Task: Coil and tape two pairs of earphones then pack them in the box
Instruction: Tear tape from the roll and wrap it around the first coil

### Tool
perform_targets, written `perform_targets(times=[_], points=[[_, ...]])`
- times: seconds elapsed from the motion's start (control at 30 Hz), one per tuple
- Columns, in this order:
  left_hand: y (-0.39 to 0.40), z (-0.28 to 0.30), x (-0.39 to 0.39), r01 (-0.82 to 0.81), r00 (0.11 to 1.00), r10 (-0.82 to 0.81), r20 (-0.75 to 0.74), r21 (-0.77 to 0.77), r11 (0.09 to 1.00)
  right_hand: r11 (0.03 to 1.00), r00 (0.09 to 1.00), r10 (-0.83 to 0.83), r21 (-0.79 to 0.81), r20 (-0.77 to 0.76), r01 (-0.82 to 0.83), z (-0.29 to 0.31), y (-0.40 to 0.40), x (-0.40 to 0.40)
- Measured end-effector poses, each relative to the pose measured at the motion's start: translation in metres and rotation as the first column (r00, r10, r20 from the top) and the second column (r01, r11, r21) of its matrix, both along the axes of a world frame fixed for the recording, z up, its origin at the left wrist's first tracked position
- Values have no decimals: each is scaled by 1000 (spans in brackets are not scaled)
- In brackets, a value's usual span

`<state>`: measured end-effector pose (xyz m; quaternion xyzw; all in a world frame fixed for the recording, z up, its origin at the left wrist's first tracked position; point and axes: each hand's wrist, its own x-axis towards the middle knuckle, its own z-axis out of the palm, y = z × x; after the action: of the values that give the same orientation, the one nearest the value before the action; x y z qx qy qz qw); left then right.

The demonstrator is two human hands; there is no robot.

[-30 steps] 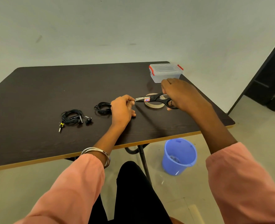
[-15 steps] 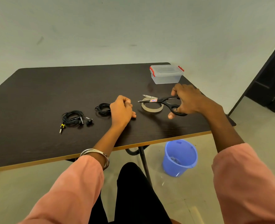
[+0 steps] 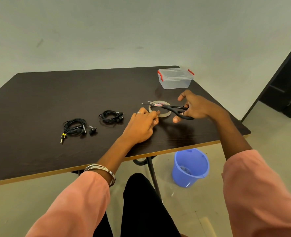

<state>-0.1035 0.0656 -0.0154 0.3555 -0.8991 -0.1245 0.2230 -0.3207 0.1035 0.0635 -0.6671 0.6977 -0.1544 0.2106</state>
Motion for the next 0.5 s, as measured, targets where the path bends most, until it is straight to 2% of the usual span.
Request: perform_targets(times=[0.2,0.33,0.43,0.5], points=[[-7,-6,0,-27,999,28,-15,58,998,994,999,-27,-105,-45,22,0,-9,9],[-10,-6,2,-9,999,13,-38,109,994,977,986,-85,-183,144,111,1,-17,15],[-7,-2,2,7,999,1,-52,140,990,960,987,-128,-238,99,148,10,-25,18],[-4,1,3,9,998,0,-56,153,988,957,974,-167,-212,150,197,8,-20,15]])
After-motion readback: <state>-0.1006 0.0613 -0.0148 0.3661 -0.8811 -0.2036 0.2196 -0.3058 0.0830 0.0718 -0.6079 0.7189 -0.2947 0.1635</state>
